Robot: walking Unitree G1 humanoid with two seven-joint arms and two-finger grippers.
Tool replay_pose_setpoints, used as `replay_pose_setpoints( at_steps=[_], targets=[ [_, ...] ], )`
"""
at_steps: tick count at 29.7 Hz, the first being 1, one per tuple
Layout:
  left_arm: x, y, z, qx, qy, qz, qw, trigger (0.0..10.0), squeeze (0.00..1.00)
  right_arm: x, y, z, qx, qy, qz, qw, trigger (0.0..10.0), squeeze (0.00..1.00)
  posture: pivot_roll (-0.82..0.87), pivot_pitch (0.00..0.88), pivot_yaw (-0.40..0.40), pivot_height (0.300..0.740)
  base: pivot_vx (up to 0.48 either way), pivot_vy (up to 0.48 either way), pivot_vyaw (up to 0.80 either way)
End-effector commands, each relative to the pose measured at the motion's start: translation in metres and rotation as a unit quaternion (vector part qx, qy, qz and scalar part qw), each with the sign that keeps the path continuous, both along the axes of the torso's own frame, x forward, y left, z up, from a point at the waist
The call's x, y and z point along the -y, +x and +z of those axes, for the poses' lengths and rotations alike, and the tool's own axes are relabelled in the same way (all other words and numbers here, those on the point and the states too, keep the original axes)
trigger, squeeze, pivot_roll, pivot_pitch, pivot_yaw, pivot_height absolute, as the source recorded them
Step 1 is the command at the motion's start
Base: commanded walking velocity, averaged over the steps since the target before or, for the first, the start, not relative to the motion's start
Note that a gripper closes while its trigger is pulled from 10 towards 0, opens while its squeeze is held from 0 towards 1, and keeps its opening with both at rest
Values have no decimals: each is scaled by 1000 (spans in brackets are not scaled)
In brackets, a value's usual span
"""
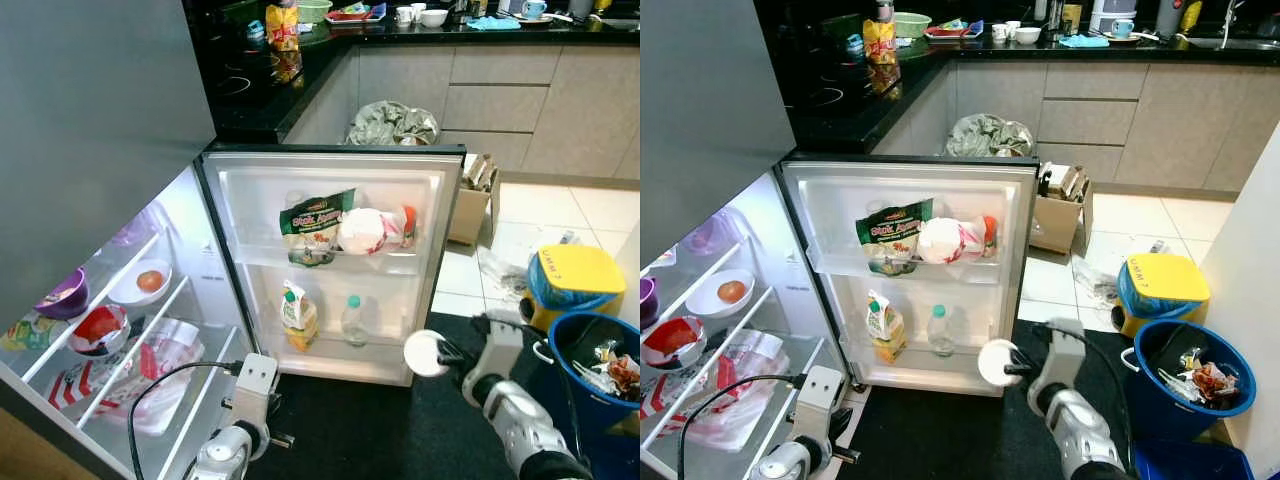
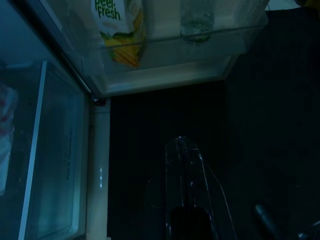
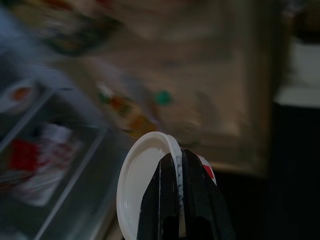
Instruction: Restocking fridge
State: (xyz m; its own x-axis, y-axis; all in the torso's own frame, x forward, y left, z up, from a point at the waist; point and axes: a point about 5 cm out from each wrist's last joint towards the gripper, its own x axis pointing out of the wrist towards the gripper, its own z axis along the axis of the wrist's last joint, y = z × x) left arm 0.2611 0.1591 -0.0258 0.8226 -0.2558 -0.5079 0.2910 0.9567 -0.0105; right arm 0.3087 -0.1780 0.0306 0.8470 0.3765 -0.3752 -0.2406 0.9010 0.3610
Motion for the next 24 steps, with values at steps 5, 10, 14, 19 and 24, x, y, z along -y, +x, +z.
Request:
replay_pose_setpoints(
  at_steps=[5, 10, 14, 19, 24],
  targets=[
    [-3, 1, 1, 2, 11, -5, 1000, 10000, 0, -12, 9, 26, 27, 33, 76, 996, 10000, 0, -111, 0, 42, 740, 0, 0, 0],
    [-7, -4, -3, -4, 15, 2, 1000, 10000, 0, -23, 2, 20, 8, -13, 141, 990, 10000, 0, -106, 0, 23, 740, 0, 0, 0],
    [-12, -7, -5, -8, 20, 13, 1000, 10000, 0, -29, -4, 3, -12, -49, 133, 990, 10000, 0, -102, 0, 11, 740, 0, 0, 0],
    [-16, -5, -2, 10, 27, 38, 999, 10000, 0, -35, -17, -25, -52, -85, 87, 991, 10000, 0, -102, 0, -4, 740, 0, 0, 0],
    [-11, -3, -1, 16, 26, 39, 999, 10000, 0, -23, -36, -51, -101, -109, 7, 989, 10000, 0, -69, 5, -68, 740, 0, 0, 0]
  ],
)
